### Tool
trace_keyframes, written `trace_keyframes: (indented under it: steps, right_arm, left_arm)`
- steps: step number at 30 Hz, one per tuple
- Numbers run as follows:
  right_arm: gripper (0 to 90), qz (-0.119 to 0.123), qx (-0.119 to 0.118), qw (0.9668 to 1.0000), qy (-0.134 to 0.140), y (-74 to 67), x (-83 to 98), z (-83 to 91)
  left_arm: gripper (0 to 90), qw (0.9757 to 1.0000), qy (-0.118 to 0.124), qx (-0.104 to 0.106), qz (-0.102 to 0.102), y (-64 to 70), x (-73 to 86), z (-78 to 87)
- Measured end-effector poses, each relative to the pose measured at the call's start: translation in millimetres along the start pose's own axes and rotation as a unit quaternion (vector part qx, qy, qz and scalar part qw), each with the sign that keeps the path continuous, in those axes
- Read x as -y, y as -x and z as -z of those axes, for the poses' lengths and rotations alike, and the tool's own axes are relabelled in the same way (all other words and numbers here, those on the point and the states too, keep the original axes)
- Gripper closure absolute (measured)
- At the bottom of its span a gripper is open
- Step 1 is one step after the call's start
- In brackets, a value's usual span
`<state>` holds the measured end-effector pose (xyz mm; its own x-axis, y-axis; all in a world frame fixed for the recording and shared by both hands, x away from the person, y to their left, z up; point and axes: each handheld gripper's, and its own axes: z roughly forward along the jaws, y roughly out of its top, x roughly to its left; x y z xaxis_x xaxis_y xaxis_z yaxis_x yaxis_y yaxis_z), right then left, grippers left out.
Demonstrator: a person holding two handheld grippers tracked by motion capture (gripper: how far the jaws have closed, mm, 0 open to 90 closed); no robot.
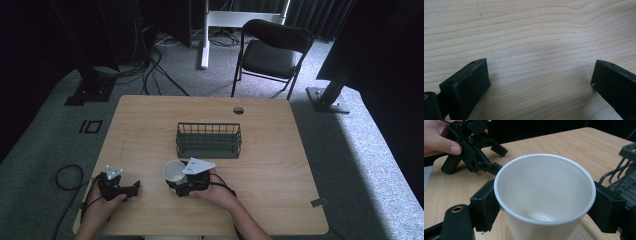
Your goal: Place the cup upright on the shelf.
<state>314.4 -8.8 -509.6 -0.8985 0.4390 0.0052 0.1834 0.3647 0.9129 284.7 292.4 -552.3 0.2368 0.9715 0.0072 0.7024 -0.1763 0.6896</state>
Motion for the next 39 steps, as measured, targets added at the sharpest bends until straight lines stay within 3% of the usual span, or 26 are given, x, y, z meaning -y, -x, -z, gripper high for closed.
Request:
trace_keyframes:
  steps: [13,23,30,39]
  right_arm:
    - [20.2,-0.014,0.009,0.9998,0.010,6.4,-18.2,15.0]
    - [20.2,-0.028,0.030,0.9984,0.038,20.2,-39.0,34.8]
    - [20.2,-0.036,0.060,0.9944,0.079,33.8,-61.0,53.0]
    - [20.3,-0.048,0.113,0.9869,0.105,52.8,-80.3,68.3]
  left_arm:
    - [2.1,1.0000,0.000,0.000,0.000,0.0,0.0,0.0]
    - [2.1,1.0000,0.001,0.000,0.002,0.2,0.0,-0.1]
    - [2.0,1.0000,0.000,0.000,0.000,0.0,-0.1,0.1]
    - [2.1,1.0000,0.000,0.000,0.000,0.0,-0.1,0.0]
